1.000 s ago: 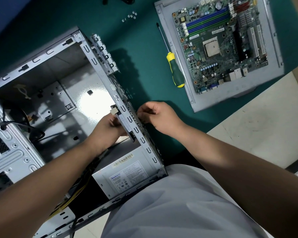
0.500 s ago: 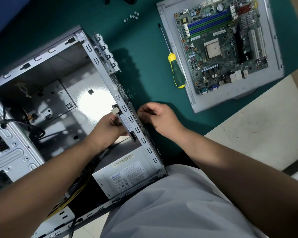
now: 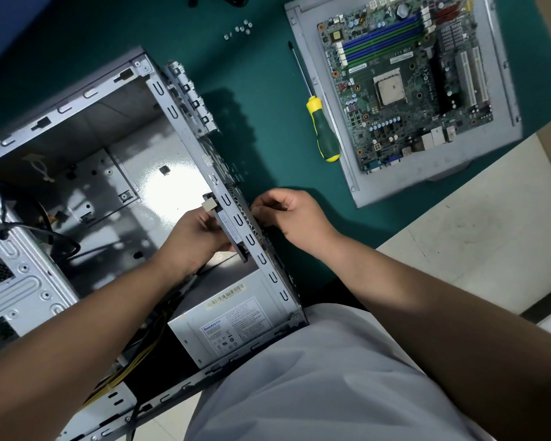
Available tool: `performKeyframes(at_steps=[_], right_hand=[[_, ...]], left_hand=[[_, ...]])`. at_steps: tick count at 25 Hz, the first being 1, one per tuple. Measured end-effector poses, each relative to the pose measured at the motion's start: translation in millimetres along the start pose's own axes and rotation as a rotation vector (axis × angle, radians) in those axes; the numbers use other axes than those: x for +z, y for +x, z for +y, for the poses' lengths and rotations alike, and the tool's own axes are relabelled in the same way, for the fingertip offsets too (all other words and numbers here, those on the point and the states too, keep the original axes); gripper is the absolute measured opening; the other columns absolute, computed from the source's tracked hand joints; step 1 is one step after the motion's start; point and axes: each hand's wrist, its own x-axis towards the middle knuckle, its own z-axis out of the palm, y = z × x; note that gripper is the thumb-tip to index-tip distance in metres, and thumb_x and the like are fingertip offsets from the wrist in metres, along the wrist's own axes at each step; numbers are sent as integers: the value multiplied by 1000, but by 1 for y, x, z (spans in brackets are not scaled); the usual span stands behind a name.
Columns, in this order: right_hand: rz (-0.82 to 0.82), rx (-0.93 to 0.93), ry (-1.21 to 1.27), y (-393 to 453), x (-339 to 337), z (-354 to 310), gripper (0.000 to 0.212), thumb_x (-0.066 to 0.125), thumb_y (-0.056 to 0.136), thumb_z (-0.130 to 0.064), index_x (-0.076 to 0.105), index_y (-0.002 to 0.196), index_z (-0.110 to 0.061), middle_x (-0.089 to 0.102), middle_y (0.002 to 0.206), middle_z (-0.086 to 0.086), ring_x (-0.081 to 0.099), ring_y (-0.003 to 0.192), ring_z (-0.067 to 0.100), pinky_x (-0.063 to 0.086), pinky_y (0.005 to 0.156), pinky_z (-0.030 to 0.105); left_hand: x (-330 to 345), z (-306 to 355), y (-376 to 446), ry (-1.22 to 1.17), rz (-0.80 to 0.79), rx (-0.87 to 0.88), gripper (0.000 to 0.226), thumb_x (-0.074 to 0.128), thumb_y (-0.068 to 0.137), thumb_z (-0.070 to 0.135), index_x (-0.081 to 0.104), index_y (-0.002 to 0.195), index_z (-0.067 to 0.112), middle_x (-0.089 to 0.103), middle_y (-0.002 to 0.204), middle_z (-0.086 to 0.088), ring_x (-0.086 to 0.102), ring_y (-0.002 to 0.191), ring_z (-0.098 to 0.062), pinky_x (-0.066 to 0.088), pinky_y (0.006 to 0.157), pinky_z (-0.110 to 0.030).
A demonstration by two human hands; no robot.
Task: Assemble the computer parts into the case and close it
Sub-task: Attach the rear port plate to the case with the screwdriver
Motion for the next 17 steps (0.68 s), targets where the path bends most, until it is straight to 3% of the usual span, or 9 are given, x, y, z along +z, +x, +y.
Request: performKeyframes(at_steps=[12,17], right_hand=[[-1,11,20,1,0,1,16,76,88,-13,76,80,-28,75,85,8,64,78,21,53,88,61],[-4,28,36,0,-2,0,16,76,89,-11,76,81,-25,75,85,11,64,78,21,54,89,59]], left_hand=[[0,-1,2,3,-26,29,14,61,88,-19,69,99,-16,77,74,3,72,68,-5,55,63,-15],[0,1,2,4,-34,62,15,59,88,-22,62,102,-28,72,92,-20,73,72,-5,56,67,-16]])
